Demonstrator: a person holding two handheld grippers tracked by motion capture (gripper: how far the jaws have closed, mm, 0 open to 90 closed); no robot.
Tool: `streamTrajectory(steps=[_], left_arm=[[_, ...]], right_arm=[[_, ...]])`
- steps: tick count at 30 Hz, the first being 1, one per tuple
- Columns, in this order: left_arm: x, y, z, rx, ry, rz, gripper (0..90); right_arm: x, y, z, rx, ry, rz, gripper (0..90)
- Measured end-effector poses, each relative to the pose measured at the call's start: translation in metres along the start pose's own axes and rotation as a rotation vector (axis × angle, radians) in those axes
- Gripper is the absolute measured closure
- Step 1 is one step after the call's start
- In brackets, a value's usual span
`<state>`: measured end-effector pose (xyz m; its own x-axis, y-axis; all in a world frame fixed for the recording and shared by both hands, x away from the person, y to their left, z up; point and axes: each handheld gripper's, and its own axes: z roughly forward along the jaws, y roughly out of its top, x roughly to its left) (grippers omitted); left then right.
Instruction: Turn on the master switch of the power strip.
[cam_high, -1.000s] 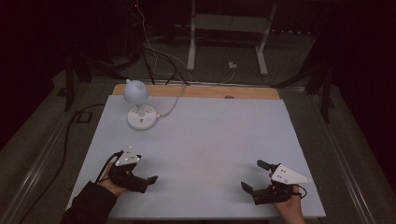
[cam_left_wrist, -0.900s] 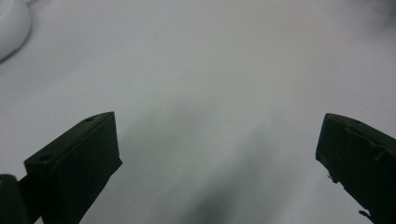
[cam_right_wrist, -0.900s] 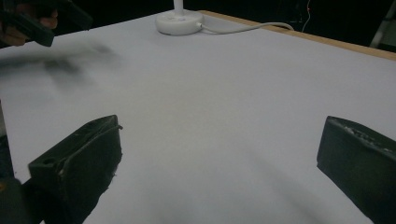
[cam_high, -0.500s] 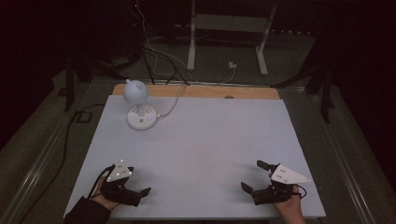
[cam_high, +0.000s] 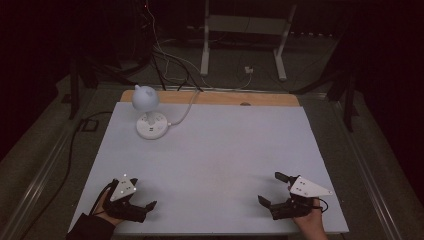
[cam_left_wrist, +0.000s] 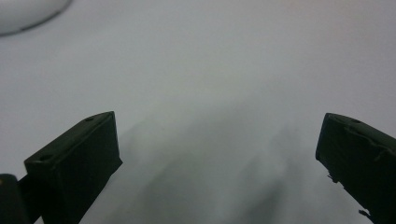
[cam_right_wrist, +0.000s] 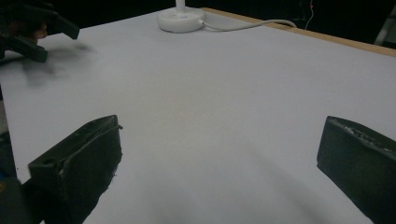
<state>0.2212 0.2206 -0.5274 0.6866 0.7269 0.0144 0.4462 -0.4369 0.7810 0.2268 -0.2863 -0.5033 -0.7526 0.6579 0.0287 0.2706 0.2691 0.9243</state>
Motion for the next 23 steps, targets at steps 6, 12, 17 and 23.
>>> streamTrajectory(steps=[6, 12, 17, 23], left_arm=[[0.0024, -0.0006, 0.0025, -0.005, 0.012, 0.003, 0.3], [0.0038, 0.0002, 0.0, -0.037, -0.015, -0.027, 0.3], [0.0043, 0.0008, 0.0, -0.034, -0.033, -0.043, 0.3], [0.0045, 0.001, 0.0002, -0.038, -0.041, -0.048, 0.3]], right_arm=[[0.0003, -0.0003, 0.0023, 0.01, 0.002, -0.006, 0.0], [0.0012, -0.0001, 0.0025, 0.013, 0.002, -0.011, 0.0], [0.0003, -0.0006, 0.0028, 0.016, 0.003, -0.008, 0.0], [0.0006, -0.0006, 0.0031, 0.018, 0.001, -0.011, 0.0]])
